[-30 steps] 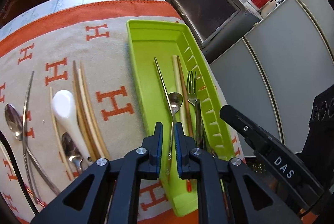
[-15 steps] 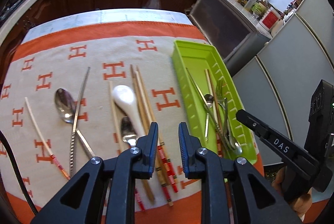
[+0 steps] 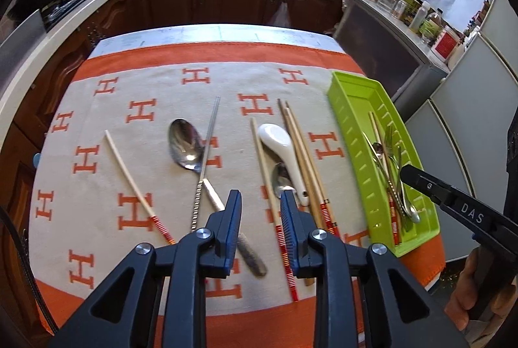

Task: Organize utensils
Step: 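Withdraw both open tools from the tray back over the pile, then grasp a red-striped wooden chopstick with the left tool while the right tool grasps a metal chopstick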

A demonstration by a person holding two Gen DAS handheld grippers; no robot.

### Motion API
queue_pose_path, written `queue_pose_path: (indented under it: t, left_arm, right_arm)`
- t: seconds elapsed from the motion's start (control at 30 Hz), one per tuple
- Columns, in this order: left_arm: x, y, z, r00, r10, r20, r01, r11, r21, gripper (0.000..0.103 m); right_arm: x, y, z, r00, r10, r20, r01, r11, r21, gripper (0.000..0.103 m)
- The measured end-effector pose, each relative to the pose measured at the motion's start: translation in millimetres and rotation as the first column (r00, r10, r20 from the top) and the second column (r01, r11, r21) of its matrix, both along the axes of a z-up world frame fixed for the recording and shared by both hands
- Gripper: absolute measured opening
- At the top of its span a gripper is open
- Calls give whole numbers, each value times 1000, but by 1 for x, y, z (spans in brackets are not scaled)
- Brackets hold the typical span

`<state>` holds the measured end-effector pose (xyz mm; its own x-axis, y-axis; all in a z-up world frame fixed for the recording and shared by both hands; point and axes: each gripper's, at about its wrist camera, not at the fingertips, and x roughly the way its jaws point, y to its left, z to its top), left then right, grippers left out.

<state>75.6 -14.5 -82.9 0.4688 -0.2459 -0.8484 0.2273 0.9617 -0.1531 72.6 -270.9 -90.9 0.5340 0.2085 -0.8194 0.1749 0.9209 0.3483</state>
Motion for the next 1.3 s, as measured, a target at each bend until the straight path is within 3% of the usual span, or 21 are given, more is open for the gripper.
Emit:
queue_pose_path:
  t: [0.23,0.67,0.93,1.07,1.3]
  left_arm:
    - [-5,29,1,998,51,24,-51,999,3,25]
    - [0,111,-20,981,191,-30,-192,981,-36,25]
    - [10,145,-58,961,209,-183,-234,964,-127,25]
    - [13,146,-70,957,205,-206,-235,963,-134,25]
    - [35,147,-83,948,195,-251,-238,959,-153,25]
  right_arm:
    - [5,44,6,996,92,-10,-92,996,-22,6]
    - [23,121,1,965,255,-65,-256,967,-13,6]
    - [58,163,-35,926,339,-166,-331,941,77,6]
    - [79,178,-56,910,359,-209,-337,932,134,6]
    - [128,189,-84,914,312,-262,-275,947,166,6]
